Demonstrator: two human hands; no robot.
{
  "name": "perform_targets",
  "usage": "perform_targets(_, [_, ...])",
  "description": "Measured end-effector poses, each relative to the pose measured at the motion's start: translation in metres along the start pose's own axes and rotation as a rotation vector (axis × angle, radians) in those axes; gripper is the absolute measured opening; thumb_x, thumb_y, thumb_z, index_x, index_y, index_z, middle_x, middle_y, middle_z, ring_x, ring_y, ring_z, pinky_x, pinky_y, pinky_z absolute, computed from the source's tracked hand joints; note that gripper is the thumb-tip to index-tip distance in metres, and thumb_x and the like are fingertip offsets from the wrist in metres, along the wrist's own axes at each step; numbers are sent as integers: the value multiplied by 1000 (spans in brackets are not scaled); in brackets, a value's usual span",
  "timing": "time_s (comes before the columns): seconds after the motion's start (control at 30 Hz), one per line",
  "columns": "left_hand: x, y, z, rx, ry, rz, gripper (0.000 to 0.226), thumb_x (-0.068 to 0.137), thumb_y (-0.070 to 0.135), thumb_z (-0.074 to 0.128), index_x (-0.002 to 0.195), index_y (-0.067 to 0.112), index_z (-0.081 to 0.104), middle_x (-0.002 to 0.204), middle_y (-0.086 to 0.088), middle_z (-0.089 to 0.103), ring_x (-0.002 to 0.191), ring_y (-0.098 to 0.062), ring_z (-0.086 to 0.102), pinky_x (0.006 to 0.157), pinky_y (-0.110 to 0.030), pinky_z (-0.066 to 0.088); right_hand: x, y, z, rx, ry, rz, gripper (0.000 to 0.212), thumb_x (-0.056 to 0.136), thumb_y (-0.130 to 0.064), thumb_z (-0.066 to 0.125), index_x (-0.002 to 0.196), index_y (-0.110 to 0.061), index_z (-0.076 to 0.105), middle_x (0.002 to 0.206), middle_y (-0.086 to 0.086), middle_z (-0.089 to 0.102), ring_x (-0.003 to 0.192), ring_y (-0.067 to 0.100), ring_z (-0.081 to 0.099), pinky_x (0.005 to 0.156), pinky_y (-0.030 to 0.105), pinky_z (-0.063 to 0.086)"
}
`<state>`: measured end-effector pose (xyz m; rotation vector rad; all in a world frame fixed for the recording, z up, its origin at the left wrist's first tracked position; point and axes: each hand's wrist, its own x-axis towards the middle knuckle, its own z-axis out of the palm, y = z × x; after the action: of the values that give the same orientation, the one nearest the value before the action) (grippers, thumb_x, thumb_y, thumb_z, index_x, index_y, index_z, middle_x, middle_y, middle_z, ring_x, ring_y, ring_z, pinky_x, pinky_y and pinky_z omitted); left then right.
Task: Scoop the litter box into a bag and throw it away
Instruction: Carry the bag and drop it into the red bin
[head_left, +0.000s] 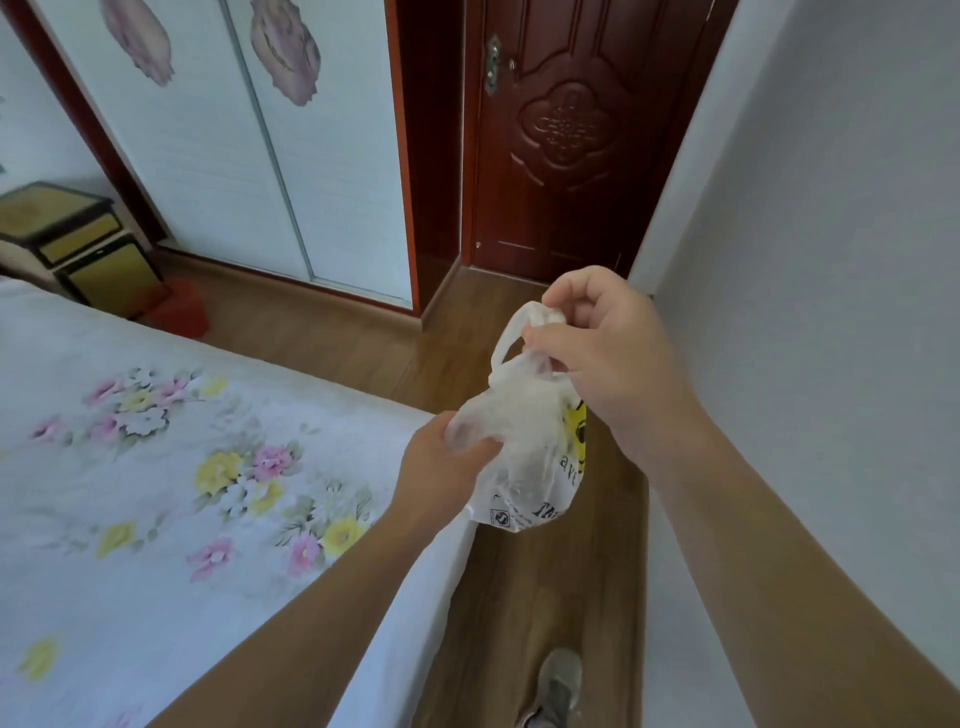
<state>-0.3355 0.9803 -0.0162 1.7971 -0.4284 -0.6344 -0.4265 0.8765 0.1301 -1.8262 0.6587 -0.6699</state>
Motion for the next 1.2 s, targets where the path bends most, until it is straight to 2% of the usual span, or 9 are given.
perform_targets(0.13, [67, 19, 29, -45, 58, 1, 23, 82, 33, 75, 103, 30, 65, 100, 11, 71, 93, -9, 66, 82, -29, 56, 80, 22, -11, 28, -87, -41, 18, 82, -3, 66, 89, -19, 65, 70, -3, 66, 68, 16, 66, 68, 39, 58])
perform_targets(0.33, [172, 55, 54, -73, 227, -45, 23, 82, 34, 74, 104, 28, 67, 97, 10, 72, 91, -10, 68, 81, -33, 58, 217, 38, -18, 32, -259, -62, 19, 84, -2, 67, 94, -17, 69, 68, -8, 65, 66, 8, 63, 67, 34, 58])
perform_targets(0.53, [281, 75, 44, -127, 390, -68, 19, 80, 27, 74, 99, 25, 69, 92, 6, 73, 87, -15, 71, 76, -34, 59, 344, 44, 15, 44, -443, -103, 20, 83, 0, 65, 90, -18, 69, 70, -1, 62, 66, 7, 59, 59, 18, 52])
perform_targets(0.6, [323, 77, 38, -137, 435, -54, 19, 79, 27, 73, 98, 25, 69, 92, 7, 74, 86, -13, 71, 76, -33, 59, 386, 48, 31, 31, -481, -126, 20, 83, 0, 64, 91, -17, 69, 75, 9, 65, 67, 10, 60, 59, 19, 52])
perform_targets(0.67, [364, 82, 32, -146, 470, -45, 19, 80, 26, 73, 99, 26, 69, 91, 8, 74, 85, -10, 71, 76, -32, 59, 429, 52, 47, 33, -501, -148, 20, 82, 2, 64, 92, -15, 70, 77, 11, 66, 68, 11, 61, 59, 20, 53])
perform_targets(0.8, [439, 94, 21, -182, 521, -37, 20, 80, 23, 73, 100, 25, 69, 91, 8, 75, 84, -10, 71, 79, -37, 60, 505, 54, 72, 83, -559, -149, 18, 82, 4, 63, 91, -11, 69, 70, -1, 60, 65, 8, 58, 59, 17, 52])
perform_targets(1.0, [533, 119, 4, -182, 619, -78, 21, 79, 26, 72, 100, 27, 68, 92, 8, 75, 84, -12, 72, 80, -43, 61, 618, 52, 105, 142, -664, -144, 17, 83, 0, 65, 87, -16, 68, 67, -10, 59, 67, 4, 60, 62, 20, 54])
perform_targets(1.2, [620, 137, 0, -202, 800, -130, 14, 78, 22, 71, 92, 20, 68, 86, 2, 74, 81, -20, 72, 77, -50, 60, 721, 61, 143, 184, -827, -159, 16, 83, 0, 65, 85, -16, 67, 70, -3, 61, 68, 12, 60, 66, 30, 52])
